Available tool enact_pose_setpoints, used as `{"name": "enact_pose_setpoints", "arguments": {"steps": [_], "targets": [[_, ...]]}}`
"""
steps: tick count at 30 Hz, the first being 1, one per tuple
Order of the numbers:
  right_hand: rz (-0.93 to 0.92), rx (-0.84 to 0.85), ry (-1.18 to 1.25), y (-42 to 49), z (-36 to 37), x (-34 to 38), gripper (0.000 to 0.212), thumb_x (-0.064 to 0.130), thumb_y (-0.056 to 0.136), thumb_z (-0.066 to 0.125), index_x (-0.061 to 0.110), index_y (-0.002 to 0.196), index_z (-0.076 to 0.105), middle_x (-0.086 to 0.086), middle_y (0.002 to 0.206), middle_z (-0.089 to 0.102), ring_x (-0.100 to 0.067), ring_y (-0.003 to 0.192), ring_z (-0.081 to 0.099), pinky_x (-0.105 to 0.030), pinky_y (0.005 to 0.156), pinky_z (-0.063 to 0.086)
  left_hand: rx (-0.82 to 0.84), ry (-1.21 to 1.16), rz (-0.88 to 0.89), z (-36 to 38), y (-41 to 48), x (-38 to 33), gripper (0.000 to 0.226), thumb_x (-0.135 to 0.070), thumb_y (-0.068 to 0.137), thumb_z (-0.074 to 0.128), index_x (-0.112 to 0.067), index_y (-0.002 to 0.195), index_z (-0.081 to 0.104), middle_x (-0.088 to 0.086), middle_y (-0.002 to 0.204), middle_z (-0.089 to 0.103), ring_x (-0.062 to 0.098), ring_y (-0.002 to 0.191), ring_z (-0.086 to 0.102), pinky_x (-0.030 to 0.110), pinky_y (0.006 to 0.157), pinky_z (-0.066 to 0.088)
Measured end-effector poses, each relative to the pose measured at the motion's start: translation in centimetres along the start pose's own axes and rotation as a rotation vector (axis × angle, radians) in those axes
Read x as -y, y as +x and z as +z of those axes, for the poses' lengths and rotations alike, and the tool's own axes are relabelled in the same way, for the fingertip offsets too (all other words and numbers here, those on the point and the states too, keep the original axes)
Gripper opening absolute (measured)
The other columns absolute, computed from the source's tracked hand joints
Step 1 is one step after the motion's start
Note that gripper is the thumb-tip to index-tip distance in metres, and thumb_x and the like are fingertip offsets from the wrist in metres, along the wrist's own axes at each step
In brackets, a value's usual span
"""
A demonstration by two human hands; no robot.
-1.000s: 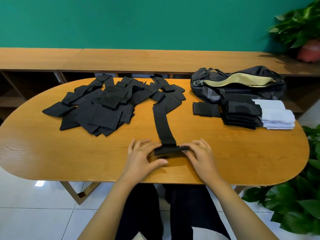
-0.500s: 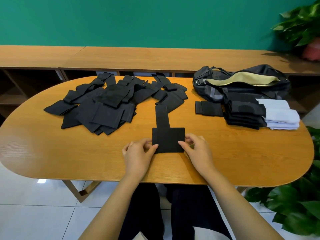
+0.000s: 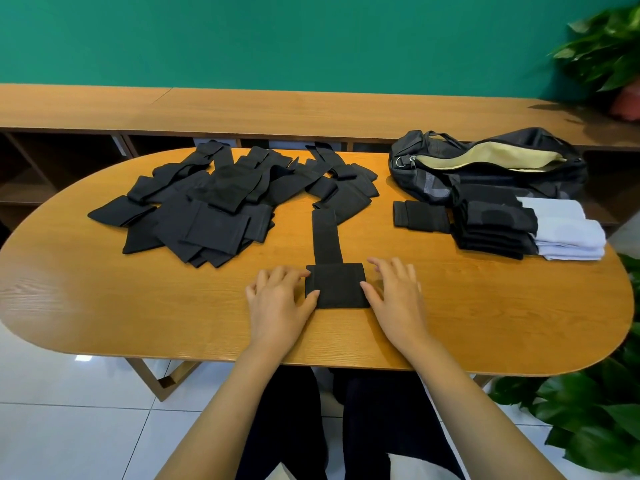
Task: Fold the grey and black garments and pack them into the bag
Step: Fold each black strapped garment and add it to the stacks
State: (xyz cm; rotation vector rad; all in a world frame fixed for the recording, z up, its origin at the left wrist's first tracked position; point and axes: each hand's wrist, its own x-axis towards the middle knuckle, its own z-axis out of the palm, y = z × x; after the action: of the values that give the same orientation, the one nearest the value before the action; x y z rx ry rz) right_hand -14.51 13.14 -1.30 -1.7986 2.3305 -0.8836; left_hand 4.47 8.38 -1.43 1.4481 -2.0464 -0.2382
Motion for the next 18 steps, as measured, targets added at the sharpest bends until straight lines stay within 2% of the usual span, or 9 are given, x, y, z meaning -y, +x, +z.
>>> {"name": "enact_pose_setpoints", "arguments": {"steps": [1,3,4,6,10,14,18], "targets": [[-0.047,0.029,-0.02,-0.1,-0.1,-0.2,0.042,0.036,0.097,0.053,0.027,0.138,0.047,0.009,0.132,0.049,-0.012,0.124,0.037,-0.035,0.103,0.036,0.029,0.003,0.074,0.0,0.0,0.3,0.04,-0.047,0.085,0.066,-0.029,0.121,0.064,-0.012,0.118,0.058,0.016,0.114,0.044,0.031,0.092,0.023],[-0.142,0.11,-0.051,-0.4,-0.3,-0.5,0.041,0.038,0.101,0.044,0.03,0.141,0.045,0.013,0.145,0.042,-0.009,0.137,0.027,-0.035,0.112,0.023,0.14,-0.014,0.166,-0.1,0.0,0.7,0.047,-0.054,0.084,0.064,-0.031,0.125,0.062,-0.014,0.134,0.052,0.015,0.13,0.035,0.037,0.109,0.018],[-0.176,0.138,-0.065,-0.6,-0.2,-0.7,0.04,0.038,0.102,0.041,0.032,0.141,0.045,0.015,0.147,0.04,-0.007,0.141,0.023,-0.036,0.116,0.016,0.196,-0.021,0.187,-0.2,0.0,0.8,0.052,-0.057,0.082,0.064,-0.032,0.128,0.06,-0.016,0.14,0.048,0.013,0.137,0.028,0.043,0.116,0.009],[-0.194,0.164,-0.076,-0.9,-0.1,-1.1,0.038,0.038,0.104,0.037,0.033,0.14,0.048,0.017,0.148,0.04,-0.005,0.144,0.02,-0.037,0.119,0.007,0.266,-0.027,0.195,-0.2,-0.1,1.0,0.058,-0.059,0.081,0.064,-0.035,0.133,0.056,-0.02,0.145,0.042,0.009,0.143,0.018,0.049,0.119,-0.006],[-0.173,0.139,-0.048,-1.3,0.2,-1.2,0.037,0.041,0.103,0.036,0.034,0.135,0.053,0.017,0.145,0.046,-0.003,0.142,0.025,-0.035,0.119,0.008,0.258,-0.085,0.2,-0.1,-0.2,1.1,0.049,-0.052,0.085,0.063,-0.035,0.131,0.057,-0.018,0.144,0.046,0.008,0.142,0.021,0.049,0.119,-0.008],[-0.227,0.139,0.011,-1.5,0.1,-1.3,0.058,0.067,0.093,0.026,0.036,0.132,0.056,0.018,0.141,0.049,-0.003,0.139,0.028,-0.033,0.118,0.007,0.215,-0.066,0.249,0.1,-0.4,1.0,0.047,-0.056,0.09,0.045,-0.033,0.128,0.06,-0.014,0.14,0.052,0.011,0.139,0.029,0.048,0.12,-0.005],[-0.306,0.098,-0.01,-1.7,0.0,-1.3,0.061,0.073,0.085,0.038,0.035,0.129,0.058,0.019,0.134,0.055,-0.004,0.133,0.036,-0.037,0.118,0.014,0.178,-0.093,0.244,0.2,-0.4,1.0,0.051,-0.061,0.092,0.035,-0.032,0.121,0.066,-0.013,0.133,0.058,0.011,0.134,0.035,0.044,0.119,-0.003]]}}
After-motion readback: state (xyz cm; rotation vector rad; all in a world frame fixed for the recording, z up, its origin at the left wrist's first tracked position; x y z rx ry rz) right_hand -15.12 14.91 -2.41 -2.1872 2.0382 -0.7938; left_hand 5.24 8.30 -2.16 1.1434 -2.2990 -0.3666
